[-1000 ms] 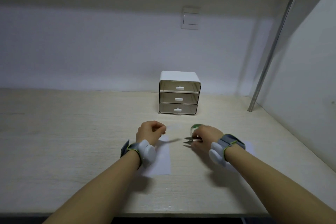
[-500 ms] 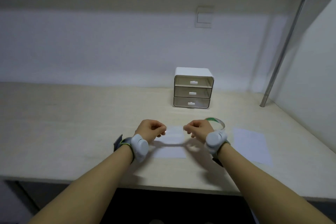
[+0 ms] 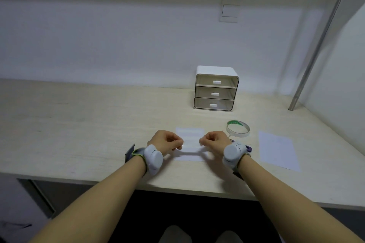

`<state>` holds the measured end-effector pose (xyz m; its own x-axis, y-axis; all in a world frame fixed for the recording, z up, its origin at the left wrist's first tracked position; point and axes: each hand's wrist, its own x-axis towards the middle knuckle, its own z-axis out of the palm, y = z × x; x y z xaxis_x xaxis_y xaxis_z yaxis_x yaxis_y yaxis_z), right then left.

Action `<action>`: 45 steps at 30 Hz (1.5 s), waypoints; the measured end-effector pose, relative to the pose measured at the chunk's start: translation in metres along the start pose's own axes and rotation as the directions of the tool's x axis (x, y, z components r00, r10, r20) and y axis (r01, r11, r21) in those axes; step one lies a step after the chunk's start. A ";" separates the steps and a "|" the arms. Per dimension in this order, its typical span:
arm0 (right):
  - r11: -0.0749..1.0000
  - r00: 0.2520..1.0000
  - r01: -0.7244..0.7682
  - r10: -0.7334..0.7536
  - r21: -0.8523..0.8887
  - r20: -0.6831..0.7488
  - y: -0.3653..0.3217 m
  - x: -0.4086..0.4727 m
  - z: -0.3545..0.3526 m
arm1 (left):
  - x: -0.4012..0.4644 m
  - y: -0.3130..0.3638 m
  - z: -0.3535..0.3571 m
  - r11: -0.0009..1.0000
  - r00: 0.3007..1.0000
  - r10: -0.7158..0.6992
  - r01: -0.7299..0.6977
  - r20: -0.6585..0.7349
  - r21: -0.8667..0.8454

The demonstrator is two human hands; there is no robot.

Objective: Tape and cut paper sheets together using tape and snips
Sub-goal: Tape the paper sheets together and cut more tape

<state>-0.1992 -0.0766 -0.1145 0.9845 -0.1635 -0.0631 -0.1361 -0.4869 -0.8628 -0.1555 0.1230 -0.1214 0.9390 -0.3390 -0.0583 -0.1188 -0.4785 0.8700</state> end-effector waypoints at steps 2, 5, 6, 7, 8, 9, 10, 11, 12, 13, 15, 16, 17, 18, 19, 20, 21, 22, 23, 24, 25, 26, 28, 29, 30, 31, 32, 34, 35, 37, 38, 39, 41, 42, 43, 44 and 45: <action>0.988 1.000 0.004 0.001 -0.156 0.029 0.000 -0.002 0.000 | -0.001 0.001 0.003 0.995 1.000 -0.024 0.023 0.000 0.102; 0.904 0.999 -0.004 0.021 -0.427 0.034 0.000 -0.003 0.005 | -0.005 0.006 0.010 0.951 0.998 -0.036 0.051 -0.056 0.306; 0.875 0.999 -0.008 0.023 -0.484 0.025 -0.001 -0.005 0.008 | -0.007 0.009 0.011 0.931 0.997 -0.031 0.055 -0.072 0.361; 0.848 1.000 -0.010 0.019 -0.530 0.012 -0.002 -0.006 0.011 | -0.009 0.011 0.013 0.914 0.996 -0.029 0.061 -0.085 0.402; 0.825 1.000 -0.011 0.011 -0.565 -0.004 -0.002 -0.006 0.013 | -0.010 0.011 0.014 0.903 0.995 -0.033 0.070 -0.092 0.424; 0.809 1.000 -0.012 0.001 -0.587 -0.018 -0.003 -0.007 0.015 | -0.010 0.011 0.015 0.896 0.995 -0.039 0.077 -0.095 0.438; 0.799 1.000 -0.012 -0.004 -0.602 -0.024 -0.003 -0.007 0.016 | -0.010 0.010 0.016 0.893 0.994 -0.044 0.083 -0.098 0.442; 0.790 1.000 -0.008 -0.010 -0.614 -0.025 -0.002 -0.007 0.016 | -0.009 0.009 0.016 0.893 0.993 -0.050 0.091 -0.103 0.440; 0.782 1.000 -0.005 -0.012 -0.623 -0.023 -0.001 -0.006 0.016 | -0.008 0.008 0.016 0.897 0.992 -0.060 0.102 -0.111 0.429; 0.774 1.000 -0.003 -0.013 -0.633 -0.021 0.000 -0.005 0.016 | -0.007 0.008 0.016 0.902 0.990 -0.072 0.116 -0.119 0.416; 0.758 1.000 -0.001 -0.014 -0.653 -0.017 0.003 -0.004 0.017 | -0.004 0.006 0.017 0.905 0.988 -0.091 0.135 -0.127 0.404; 0.743 1.000 0.006 -0.020 -0.669 -0.013 0.003 -0.004 0.018 | -0.003 0.004 0.017 0.904 0.987 -0.098 0.142 -0.127 0.403; 0.722 1.000 0.015 -0.028 -0.691 -0.008 0.003 -0.004 0.019 | -0.001 0.003 0.017 0.902 0.987 -0.102 0.146 -0.126 0.407; 0.700 0.999 0.025 -0.037 -0.713 -0.002 0.004 -0.004 0.019 | -0.001 0.002 0.017 0.898 0.987 -0.103 0.145 -0.121 0.415; 0.680 0.999 0.033 -0.046 -0.732 0.003 0.003 -0.004 0.020 | 0.000 0.002 0.018 0.888 0.989 -0.097 0.137 -0.112 0.439; 0.665 0.999 0.040 -0.053 -0.746 0.006 0.003 -0.005 0.020 | 0.000 0.004 0.019 0.867 0.992 -0.075 0.115 -0.102 0.484; 0.654 0.998 0.044 -0.059 -0.755 0.007 0.003 -0.005 0.020 | 0.000 0.006 0.020 0.835 0.995 -0.041 0.086 -0.094 0.543; 0.646 0.998 0.045 -0.063 -0.762 0.005 0.003 -0.005 0.021 | -0.001 0.009 0.022 0.798 0.996 -0.004 0.059 -0.092 0.600; 0.635 0.998 0.044 -0.063 -0.771 0.005 0.003 -0.005 0.021 | -0.002 0.012 0.023 0.759 0.995 0.028 0.039 -0.092 0.650; 0.622 0.998 0.039 -0.058 -0.782 0.004 0.003 -0.005 0.020 | -0.002 0.015 0.025 0.713 0.994 0.045 0.034 -0.095 0.701; 0.608 0.999 0.027 -0.046 -0.794 -0.002 0.003 -0.006 0.018 | -0.003 0.018 0.026 0.660 0.994 0.047 0.041 -0.096 0.750; 0.600 0.999 0.013 -0.034 -0.800 -0.010 0.003 -0.006 0.015 | -0.003 0.018 0.024 0.612 0.994 0.038 0.055 -0.099 0.789; 0.606 0.999 -0.014 -0.019 -0.796 -0.032 0.004 -0.006 0.009 | -0.005 0.016 0.020 0.564 0.995 0.011 0.078 -0.101 0.822; 0.612 0.999 -0.020 -0.019 -0.791 -0.040 0.005 -0.007 0.007 | -0.005 0.014 0.018 0.579 0.995 0.007 0.080 -0.103 0.811; 0.618 0.999 -0.021 -0.024 -0.786 -0.045 0.006 -0.008 0.007 | -0.007 0.013 0.018 0.608 0.994 0.021 0.071 -0.105 0.791; 0.622 0.998 -0.020 -0.030 -0.783 -0.050 0.006 -0.009 0.009 | -0.007 0.011 0.018 0.637 0.993 0.051 0.048 -0.104 0.770; 0.619 0.998 -0.016 -0.038 -0.785 -0.051 0.006 -0.010 0.012 | -0.008 0.009 0.020 0.658 0.992 0.084 0.015 -0.094 0.752; 0.585 0.997 -0.002 -0.059 -0.811 -0.045 0.009 -0.012 0.020 | -0.008 0.005 0.025 0.663 0.994 0.105 -0.054 -0.022 0.747; 0.571 0.996 0.000 -0.074 -0.821 -0.051 0.010 -0.012 0.023 | -0.008 0.004 0.025 0.635 0.994 0.096 -0.095 0.043 0.767; 0.572 0.991 0.008 -0.114 -0.820 -0.070 0.011 -0.009 0.024 | -0.005 0.002 0.023 0.557 0.983 0.047 -0.172 0.175 0.812; 0.578 0.988 0.027 -0.140 -0.816 -0.066 0.011 -0.008 0.023 | -0.003 0.002 0.021 0.531 0.974 0.016 -0.199 0.225 0.824; 0.580 0.985 0.063 -0.167 -0.812 -0.043 0.011 -0.005 0.022 | 0.000 0.002 0.019 0.514 0.965 -0.012 -0.218 0.261 0.830; 0.556 0.976 0.173 -0.206 -0.813 0.066 0.011 -0.001 0.023 | 0.004 0.005 0.016 0.495 0.951 -0.058 -0.237 0.304 0.836; 0.531 0.969 0.224 -0.211 -0.817 0.128 0.011 0.002 0.023 | 0.006 0.007 0.015 0.493 0.947 -0.077 -0.237 0.313 0.837; 0.510 0.963 0.259 -0.197 -0.820 0.182 0.011 0.005 0.023 | 0.007 0.008 0.013 0.491 0.944 -0.093 -0.233 0.316 0.839; 0.501 0.962 0.272 -0.163 -0.822 0.219 0.011 0.007 0.023 | 0.008 0.009 0.012 0.489 0.943 -0.104 -0.229 0.317 0.842; 0.499 0.962 0.273 -0.124 -0.823 0.244 0.010 0.012 0.022 | 0.009 0.010 0.010 0.488 0.943 -0.108 -0.225 0.315 0.843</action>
<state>-0.1867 -0.0650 -0.1351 0.9908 0.1120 -0.0759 0.1096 -0.9934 -0.0349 -0.1516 0.1068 -0.1179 0.7965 -0.5229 -0.3034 -0.5419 -0.8401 0.0253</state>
